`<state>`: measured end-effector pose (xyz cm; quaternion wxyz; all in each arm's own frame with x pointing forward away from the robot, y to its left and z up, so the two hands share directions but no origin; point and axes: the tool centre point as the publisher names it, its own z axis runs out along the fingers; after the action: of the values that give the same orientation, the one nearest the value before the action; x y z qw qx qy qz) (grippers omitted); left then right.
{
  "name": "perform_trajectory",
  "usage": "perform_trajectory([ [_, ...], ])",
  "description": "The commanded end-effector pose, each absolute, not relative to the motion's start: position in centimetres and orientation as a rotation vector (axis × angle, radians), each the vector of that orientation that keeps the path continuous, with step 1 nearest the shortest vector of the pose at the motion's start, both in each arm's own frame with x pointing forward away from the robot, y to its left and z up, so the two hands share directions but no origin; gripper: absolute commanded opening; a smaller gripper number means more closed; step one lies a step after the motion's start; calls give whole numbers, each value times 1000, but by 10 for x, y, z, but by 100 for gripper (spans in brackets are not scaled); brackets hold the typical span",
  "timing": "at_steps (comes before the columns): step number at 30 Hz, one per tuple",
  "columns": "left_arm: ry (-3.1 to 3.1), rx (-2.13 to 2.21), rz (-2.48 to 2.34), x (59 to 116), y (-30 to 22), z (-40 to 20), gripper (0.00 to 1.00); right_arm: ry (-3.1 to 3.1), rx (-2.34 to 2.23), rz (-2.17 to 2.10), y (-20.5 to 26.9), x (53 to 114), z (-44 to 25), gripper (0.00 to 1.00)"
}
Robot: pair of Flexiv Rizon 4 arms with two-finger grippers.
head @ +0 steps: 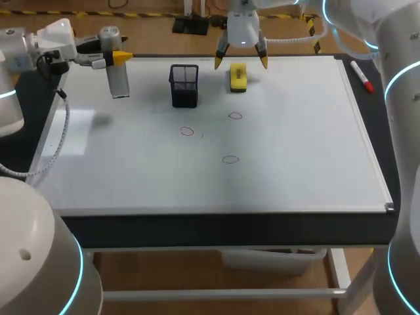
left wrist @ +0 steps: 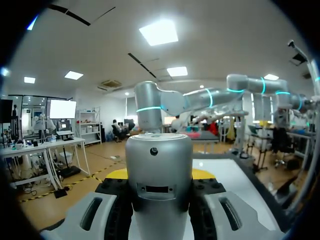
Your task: Pick up the inspection probe, press it on each red-marked spot on the whiteboard one by one, put down the probe, pick up the eraser, and wipe off all the red marks.
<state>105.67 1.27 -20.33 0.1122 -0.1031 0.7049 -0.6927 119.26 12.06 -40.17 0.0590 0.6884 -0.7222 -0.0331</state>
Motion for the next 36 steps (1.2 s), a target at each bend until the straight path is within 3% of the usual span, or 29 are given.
perform_trajectory([
  [1,2067,-303,-2032,1056,12,-203,0,-2029,1930,-331,122,1207,-412,100],
  [30,2067,-303,-2032,1056,12,-203,0,-2017,1935,-473,129,1204,-432,100],
  [32,2067,-303,-2032,1056,12,-203,0,-2018,1931,-477,128,1203,-433,78],
  [33,2067,-303,-2032,1056,12,-203,0,-2017,1928,-479,127,1203,-433,50],
  [35,2067,-303,-2032,1056,12,-203,0,-2012,1914,-474,127,1201,-433,35],
  [36,2067,-303,-2032,1056,12,-203,0,-2005,1920,-475,127,1200,-433,35],
])
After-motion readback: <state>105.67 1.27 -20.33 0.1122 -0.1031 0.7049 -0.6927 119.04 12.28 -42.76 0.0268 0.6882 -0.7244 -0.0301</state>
